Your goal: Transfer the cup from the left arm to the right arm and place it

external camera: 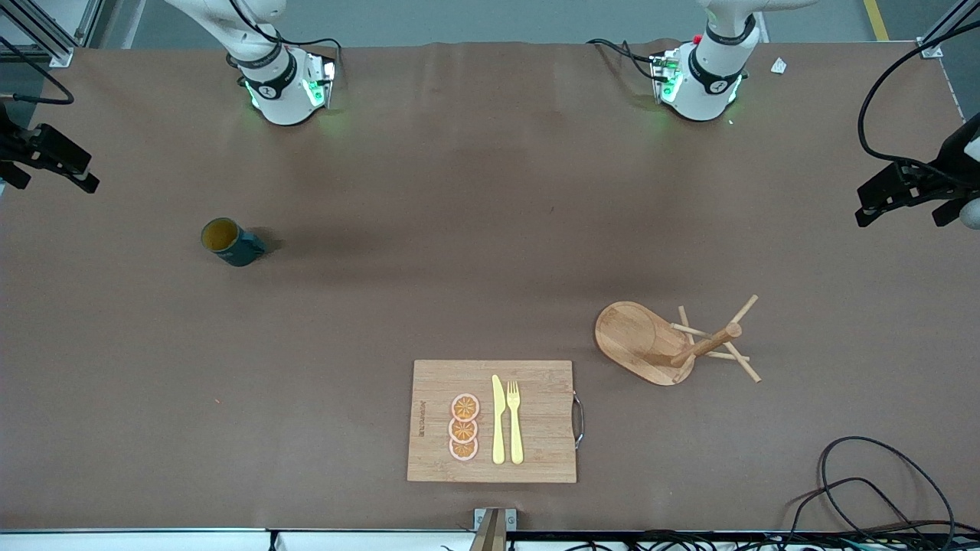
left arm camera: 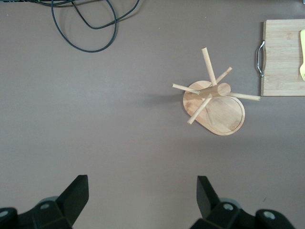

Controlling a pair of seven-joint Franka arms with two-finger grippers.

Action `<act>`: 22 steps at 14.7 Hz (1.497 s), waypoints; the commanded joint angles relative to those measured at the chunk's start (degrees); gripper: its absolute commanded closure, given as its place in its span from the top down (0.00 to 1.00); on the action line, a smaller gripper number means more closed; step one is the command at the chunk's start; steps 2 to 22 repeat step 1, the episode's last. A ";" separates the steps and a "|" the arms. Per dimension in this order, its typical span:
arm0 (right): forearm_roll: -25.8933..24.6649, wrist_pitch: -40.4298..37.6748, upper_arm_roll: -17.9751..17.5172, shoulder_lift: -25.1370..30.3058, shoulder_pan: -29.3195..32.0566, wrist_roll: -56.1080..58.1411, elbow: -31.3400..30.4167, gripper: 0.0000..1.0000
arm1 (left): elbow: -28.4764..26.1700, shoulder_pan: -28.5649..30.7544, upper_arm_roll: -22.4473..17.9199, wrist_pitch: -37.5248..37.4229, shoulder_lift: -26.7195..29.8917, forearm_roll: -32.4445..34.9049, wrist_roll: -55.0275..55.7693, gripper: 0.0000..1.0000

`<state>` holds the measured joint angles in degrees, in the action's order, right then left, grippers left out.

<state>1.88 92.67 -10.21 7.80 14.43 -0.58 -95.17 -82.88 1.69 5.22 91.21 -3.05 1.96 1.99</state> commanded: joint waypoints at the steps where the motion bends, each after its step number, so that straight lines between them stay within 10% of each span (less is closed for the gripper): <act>1: -0.56 -0.92 -0.25 -0.60 0.34 0.49 1.12 1.00 | 0.88 -0.02 0.23 -0.86 0.06 0.59 0.12 1.00; 22: -0.56 -0.92 -0.25 -0.60 0.34 0.49 1.12 1.00 | 0.88 -0.02 0.23 -0.86 0.06 0.59 0.12 1.00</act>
